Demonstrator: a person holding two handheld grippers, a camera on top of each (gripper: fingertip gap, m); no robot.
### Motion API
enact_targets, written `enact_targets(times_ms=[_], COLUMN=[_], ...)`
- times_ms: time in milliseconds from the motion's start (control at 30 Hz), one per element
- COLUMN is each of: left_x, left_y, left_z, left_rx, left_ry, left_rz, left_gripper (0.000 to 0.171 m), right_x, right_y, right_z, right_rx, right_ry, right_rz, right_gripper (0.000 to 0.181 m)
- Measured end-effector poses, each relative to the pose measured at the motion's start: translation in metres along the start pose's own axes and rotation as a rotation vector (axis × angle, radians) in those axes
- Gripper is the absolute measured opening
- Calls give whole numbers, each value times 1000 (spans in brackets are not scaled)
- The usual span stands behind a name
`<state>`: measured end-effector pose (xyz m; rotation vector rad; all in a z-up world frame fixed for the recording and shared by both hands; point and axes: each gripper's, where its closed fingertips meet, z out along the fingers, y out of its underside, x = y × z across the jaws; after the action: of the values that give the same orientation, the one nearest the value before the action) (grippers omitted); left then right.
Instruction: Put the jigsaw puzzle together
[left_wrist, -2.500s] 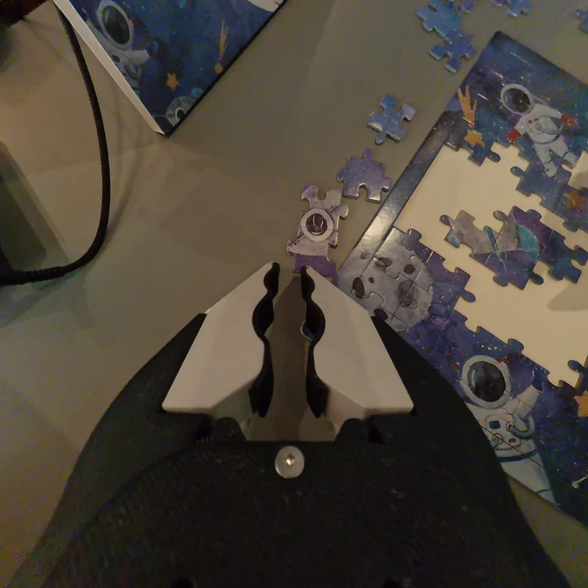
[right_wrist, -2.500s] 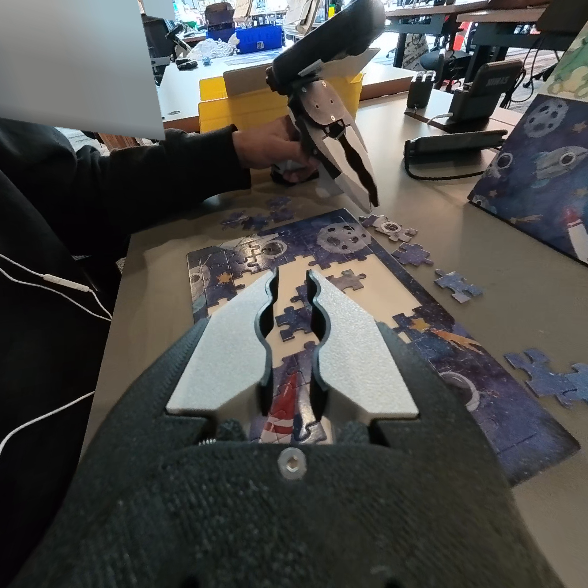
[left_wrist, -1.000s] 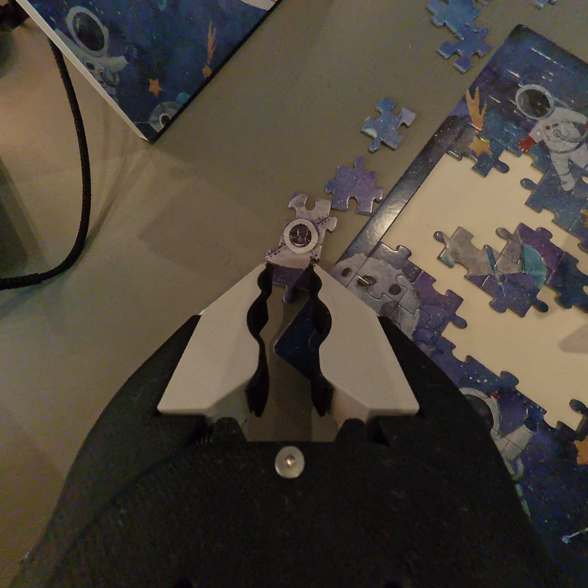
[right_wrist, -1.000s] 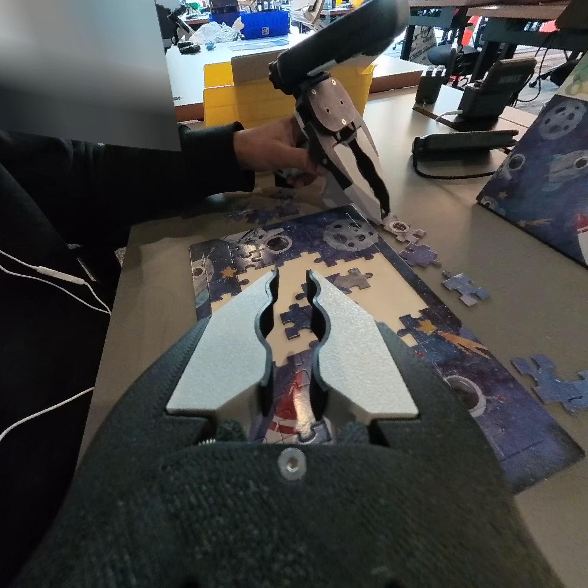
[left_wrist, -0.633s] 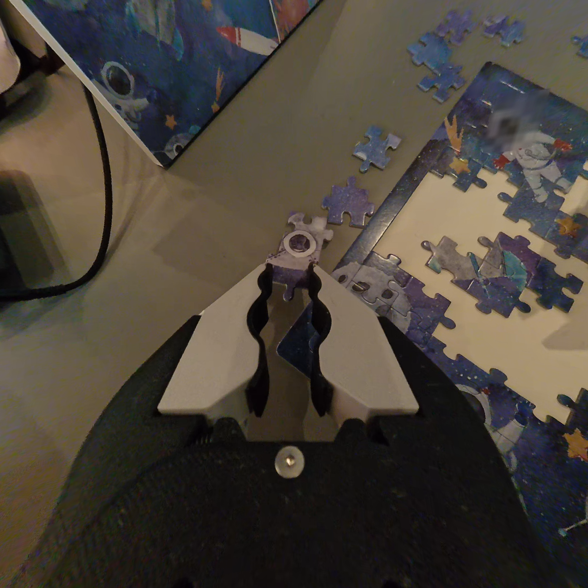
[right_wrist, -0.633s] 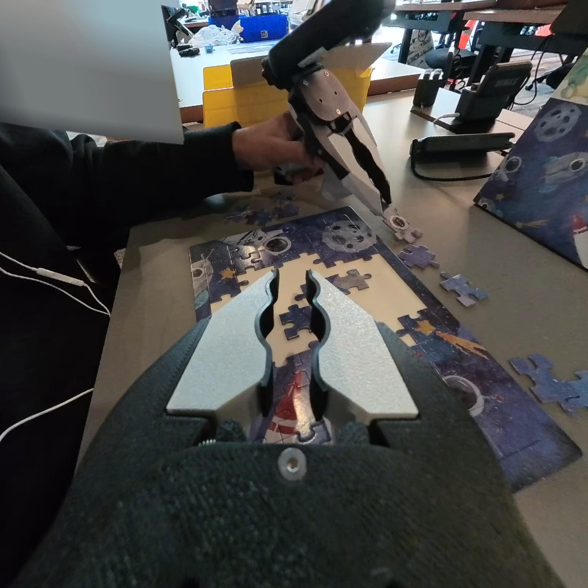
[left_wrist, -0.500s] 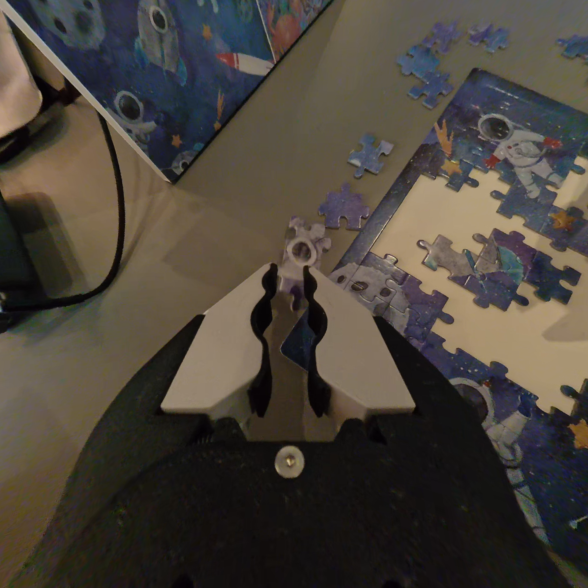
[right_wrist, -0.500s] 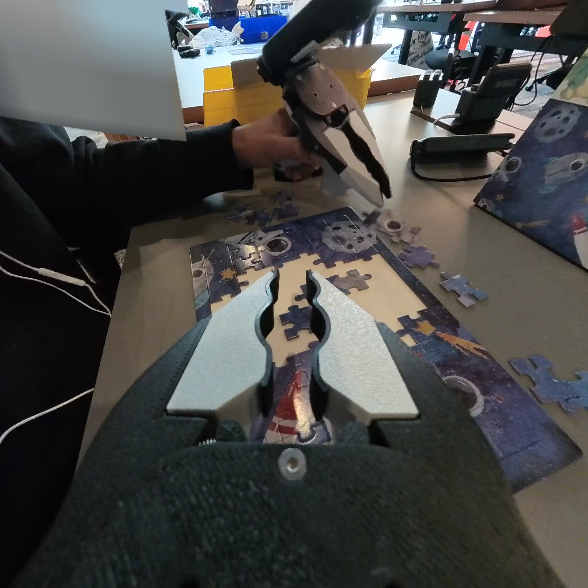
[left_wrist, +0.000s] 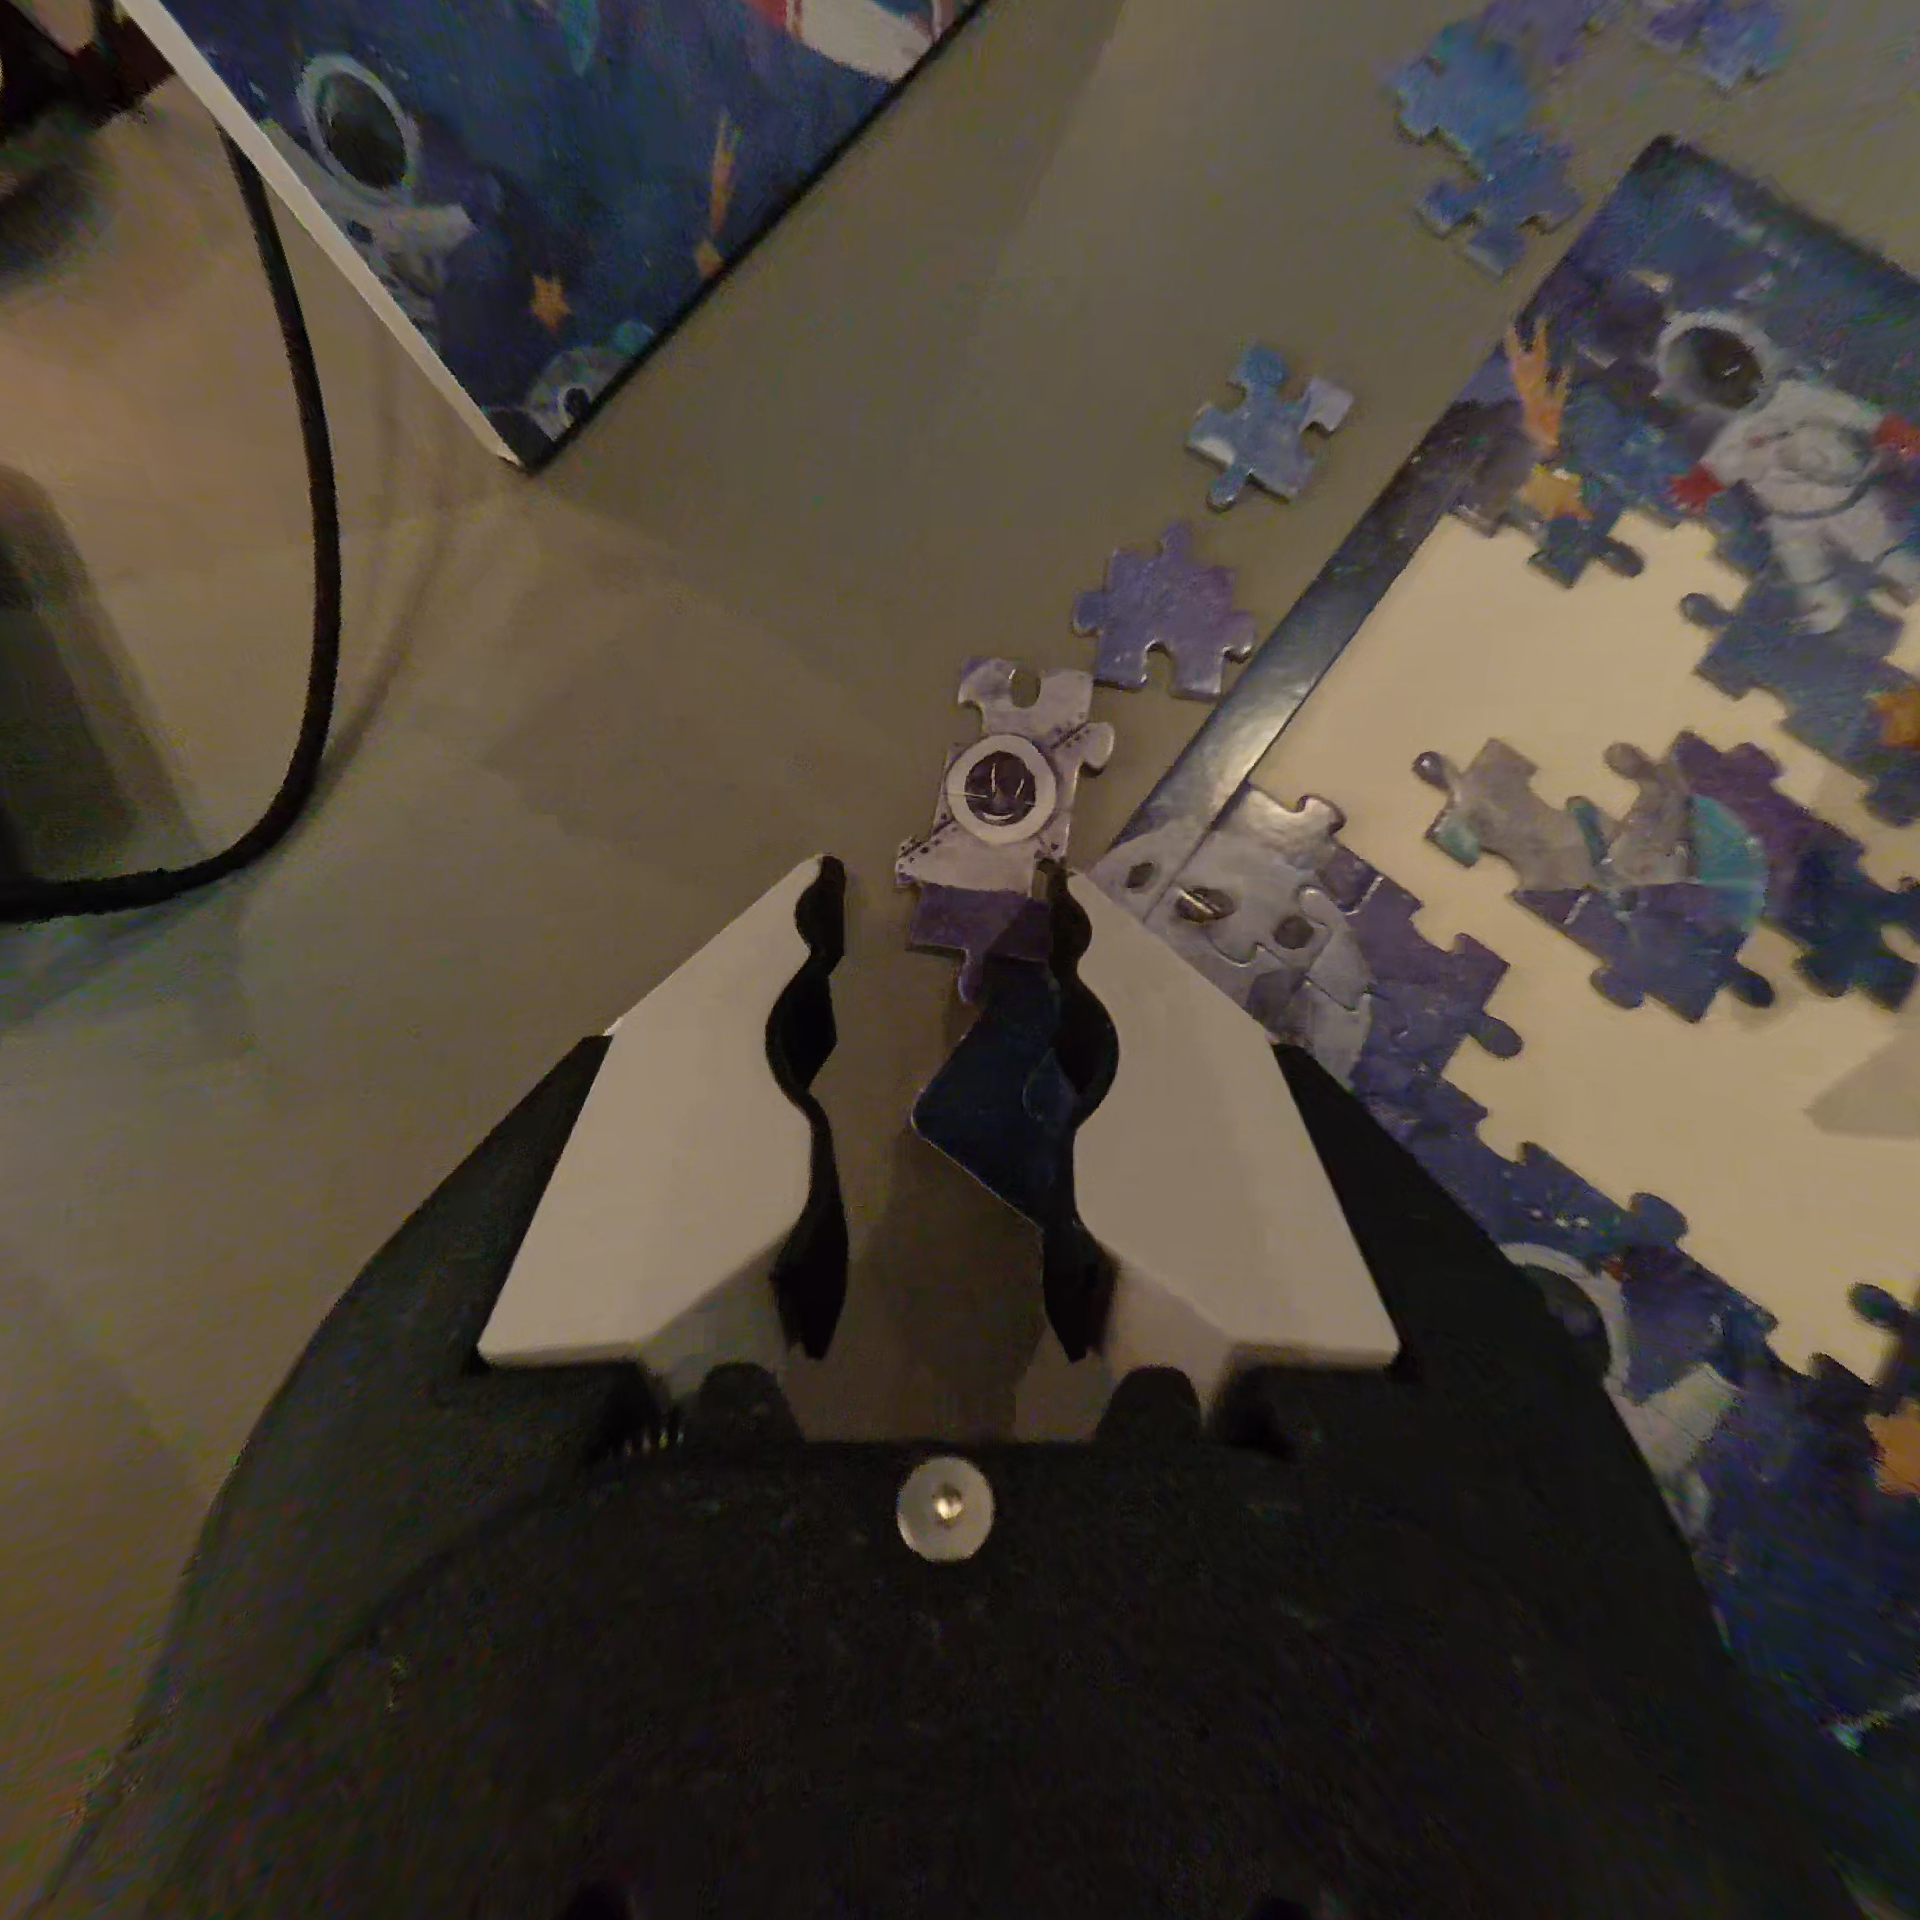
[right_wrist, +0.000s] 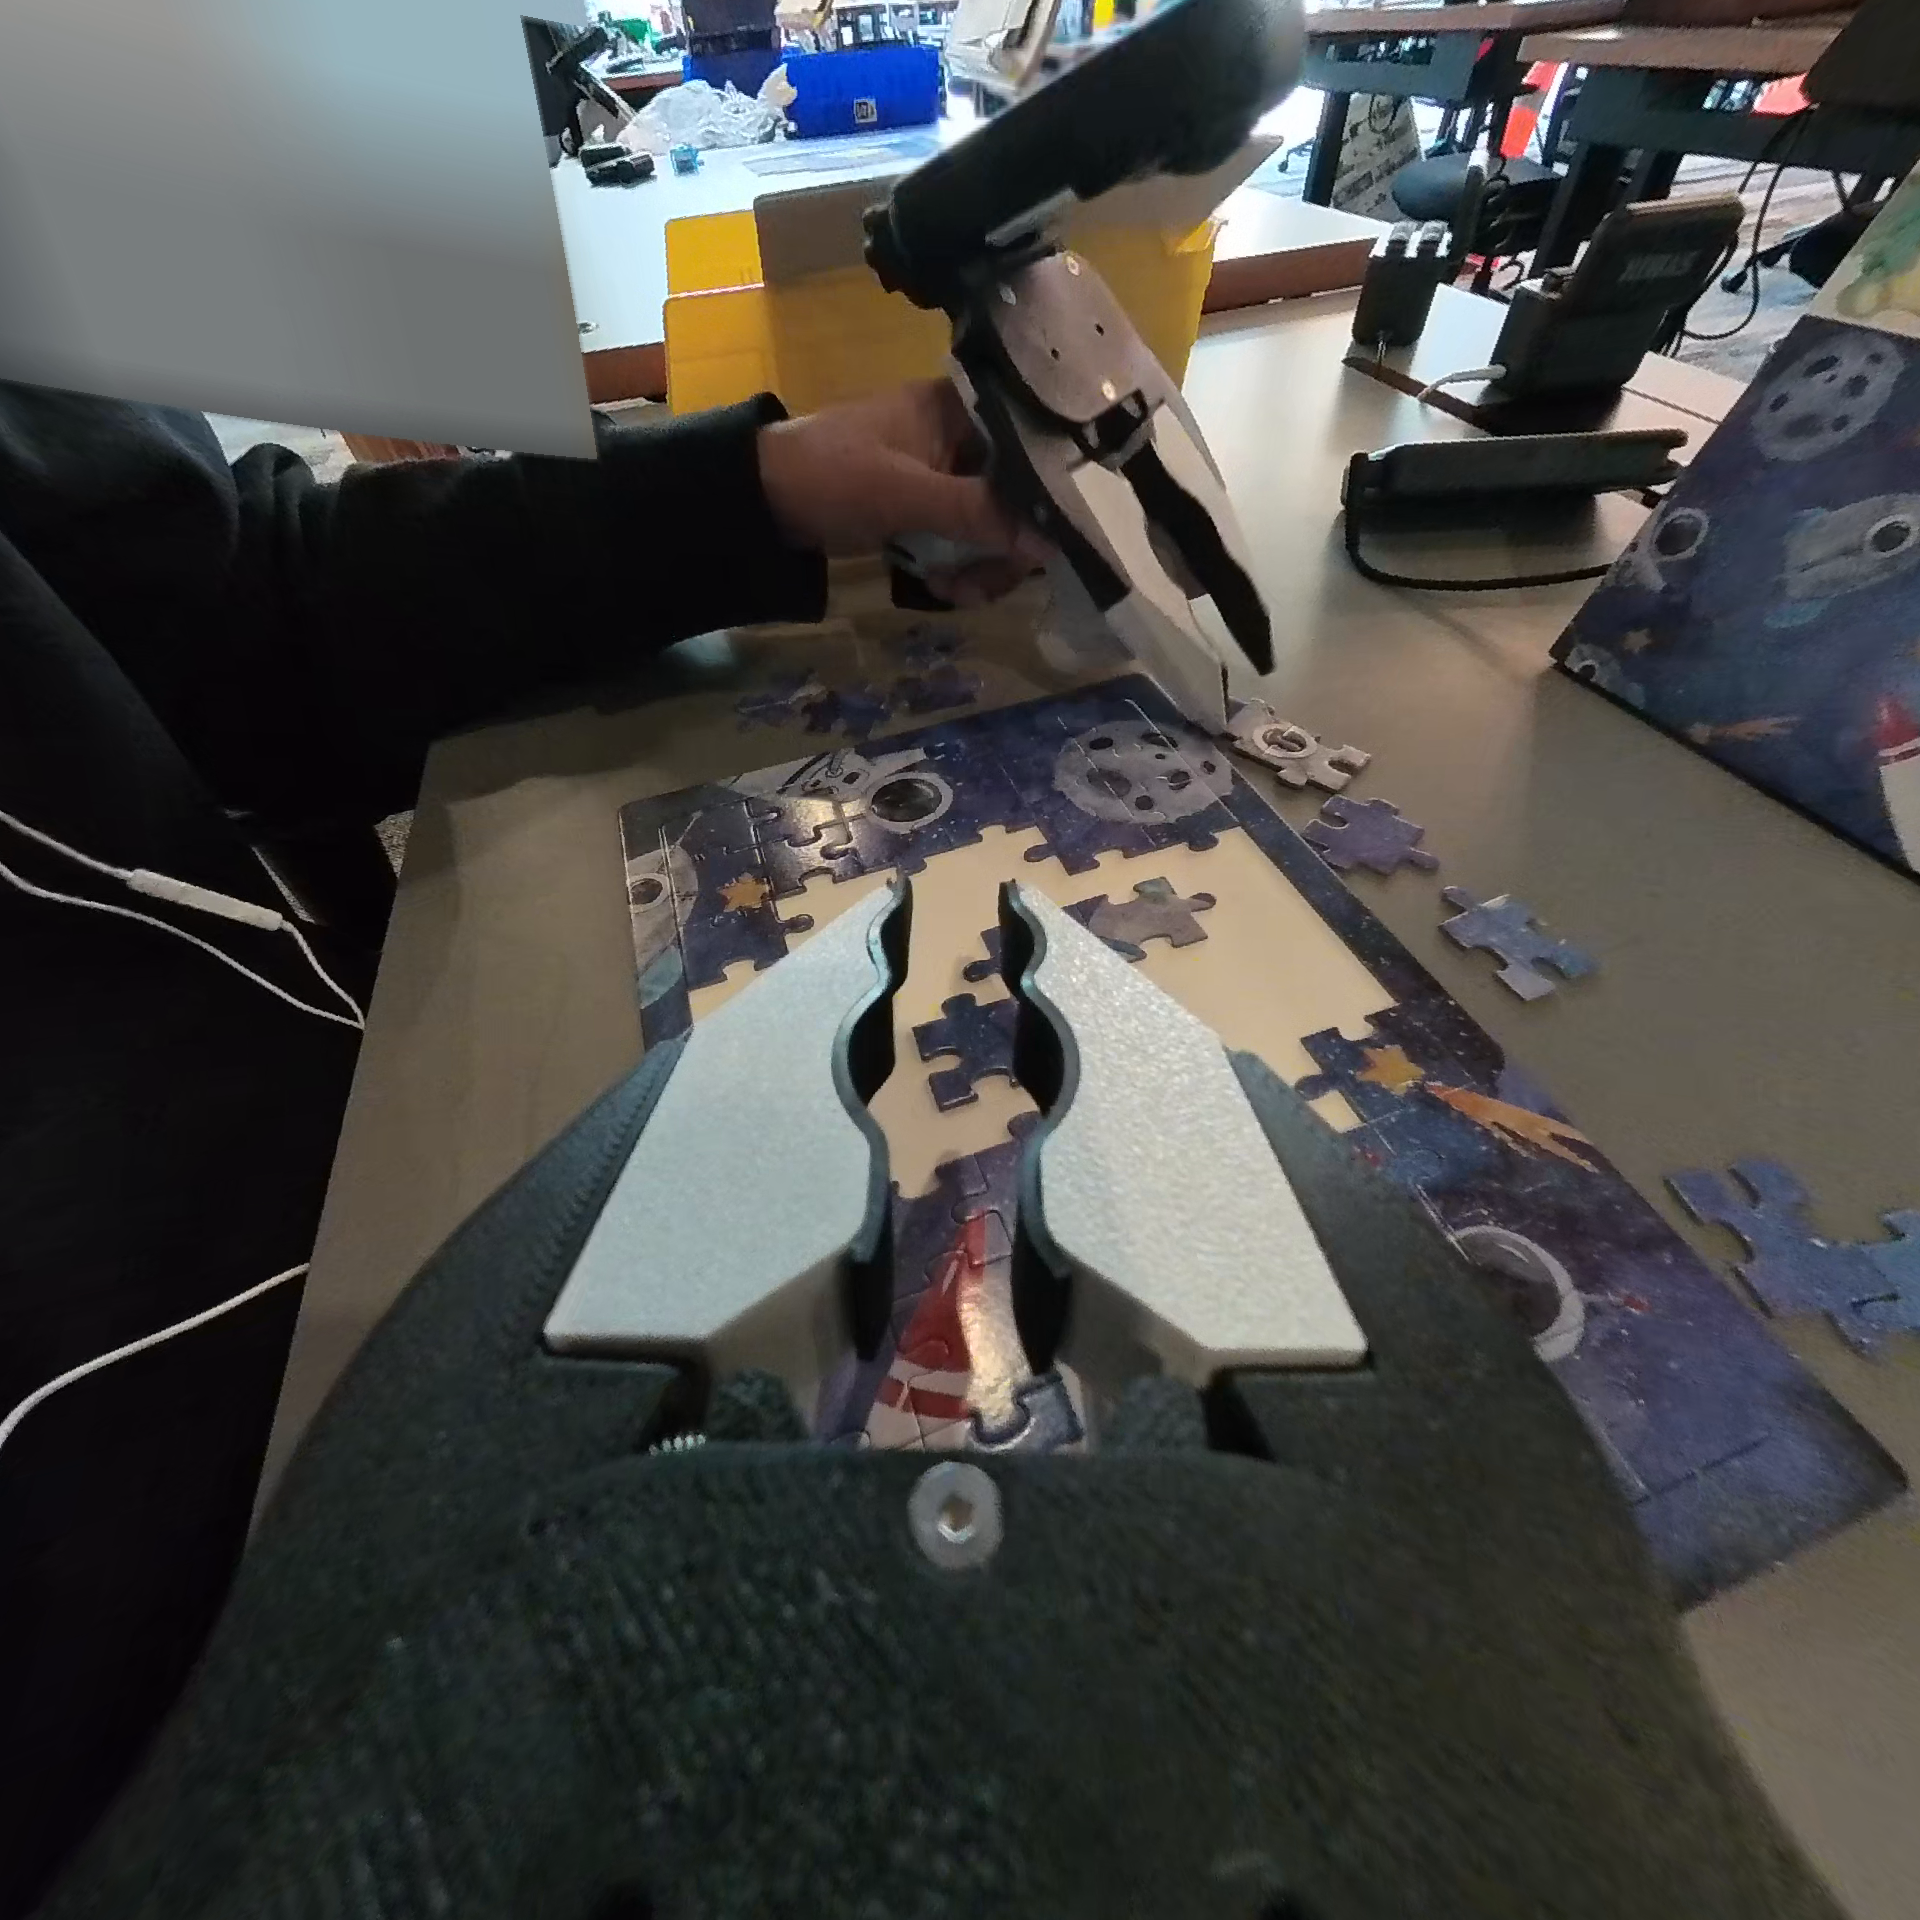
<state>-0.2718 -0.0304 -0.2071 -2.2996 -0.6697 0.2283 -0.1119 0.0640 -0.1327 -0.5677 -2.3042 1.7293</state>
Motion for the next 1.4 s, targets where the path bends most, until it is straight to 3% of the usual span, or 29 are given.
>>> enact_targets(times_ms=[333,800,1100,1400], left_x=[3,14,80,123], left_y=[6,-17,-40,-28], left_z=[3,-15,-26,-14], left_rx=[-47,92,221,165], left_ry=[-13,40,233,330], left_rz=[35,74,284,436], left_gripper=[25,24,24,24], right_x=[-1,7,28,33], right_y=[-1,-2,-6,5], right_z=[0,-4,-16,-13], right_rx=[3,11,67,12], right_ry=[-2,42,105,130], right_rz=[-2,3,109,119], right_gripper=[15,13,16,23])
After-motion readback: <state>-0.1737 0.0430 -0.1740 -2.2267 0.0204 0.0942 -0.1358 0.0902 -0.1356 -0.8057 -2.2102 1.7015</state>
